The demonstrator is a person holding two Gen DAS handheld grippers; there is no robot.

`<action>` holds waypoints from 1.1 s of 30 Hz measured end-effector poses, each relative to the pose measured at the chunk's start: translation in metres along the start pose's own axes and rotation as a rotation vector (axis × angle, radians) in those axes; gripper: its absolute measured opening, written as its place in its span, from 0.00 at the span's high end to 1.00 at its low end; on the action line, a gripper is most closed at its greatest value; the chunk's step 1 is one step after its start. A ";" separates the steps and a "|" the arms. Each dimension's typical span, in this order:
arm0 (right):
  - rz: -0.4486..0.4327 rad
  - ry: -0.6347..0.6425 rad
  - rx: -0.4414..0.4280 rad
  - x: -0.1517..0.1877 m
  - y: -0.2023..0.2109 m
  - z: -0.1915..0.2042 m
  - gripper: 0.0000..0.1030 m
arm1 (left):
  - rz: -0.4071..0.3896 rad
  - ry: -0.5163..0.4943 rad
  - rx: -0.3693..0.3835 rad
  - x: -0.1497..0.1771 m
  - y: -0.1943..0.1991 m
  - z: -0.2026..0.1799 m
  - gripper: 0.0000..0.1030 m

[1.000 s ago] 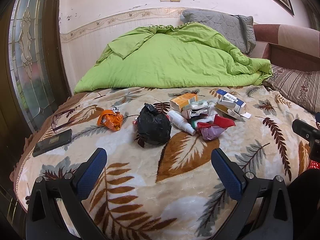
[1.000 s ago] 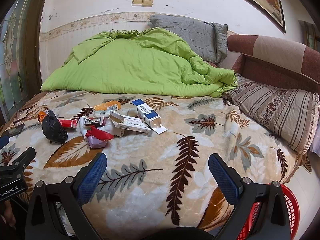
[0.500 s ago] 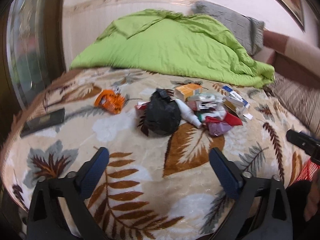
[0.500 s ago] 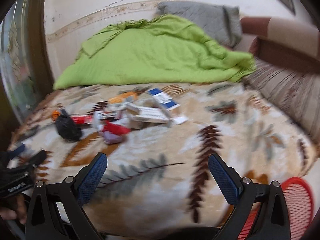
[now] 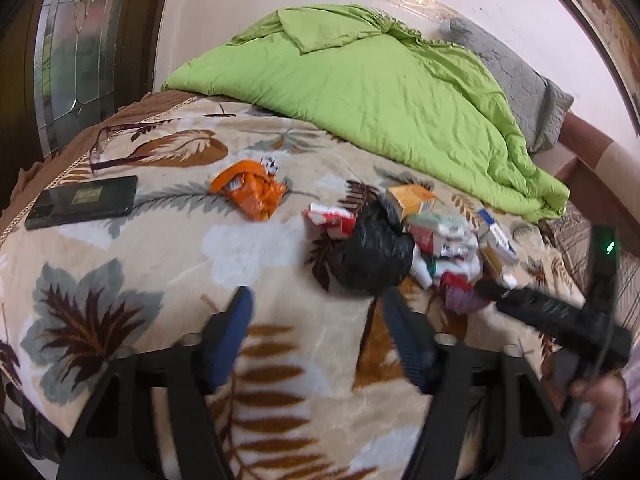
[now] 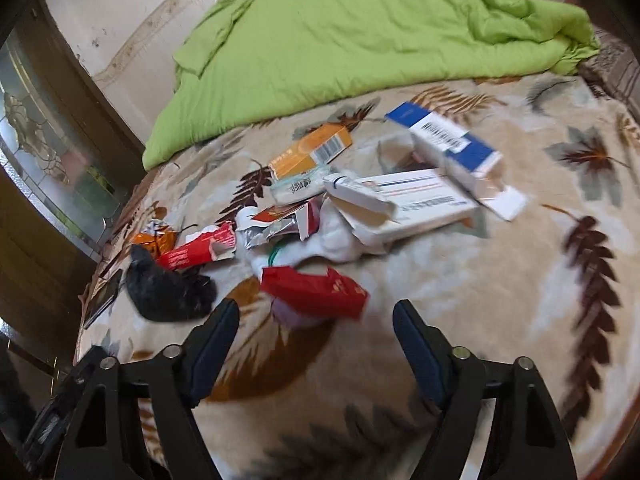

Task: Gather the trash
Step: 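Grasp the black plastic bag with the left tool while the right tool grasps the red packet, then hold the black bag in the left tool while the right tool holds the red packet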

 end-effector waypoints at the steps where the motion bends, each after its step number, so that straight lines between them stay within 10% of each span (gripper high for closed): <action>1: 0.010 -0.001 -0.003 -0.001 -0.007 -0.001 0.34 | -0.001 0.009 0.013 -0.004 -0.003 -0.002 0.27; 2: 0.014 0.001 0.003 -0.002 -0.012 -0.003 0.50 | 0.000 0.008 0.020 -0.008 -0.007 -0.006 0.27; 8: -0.042 0.067 0.008 -0.002 -0.001 0.002 0.63 | 0.043 -0.054 0.041 -0.022 -0.040 -0.041 0.27; 17: -0.103 0.117 -0.010 0.009 0.041 0.004 0.64 | 0.051 -0.129 0.006 -0.018 -0.070 -0.062 0.48; 33: -0.222 0.214 -0.021 0.019 0.081 0.022 0.65 | -0.161 -0.241 0.107 0.003 0.004 -0.077 0.49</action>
Point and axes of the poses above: each gripper's, at about its wrist camera, not at the fingertips, and y roughly against the way its jaws point, z to its left, x to its underside, the point moved 2 cm from there along -y, roughly the way its jaws point, and after that the axes turned 13 degrees about -x, right-handed, at the moved point
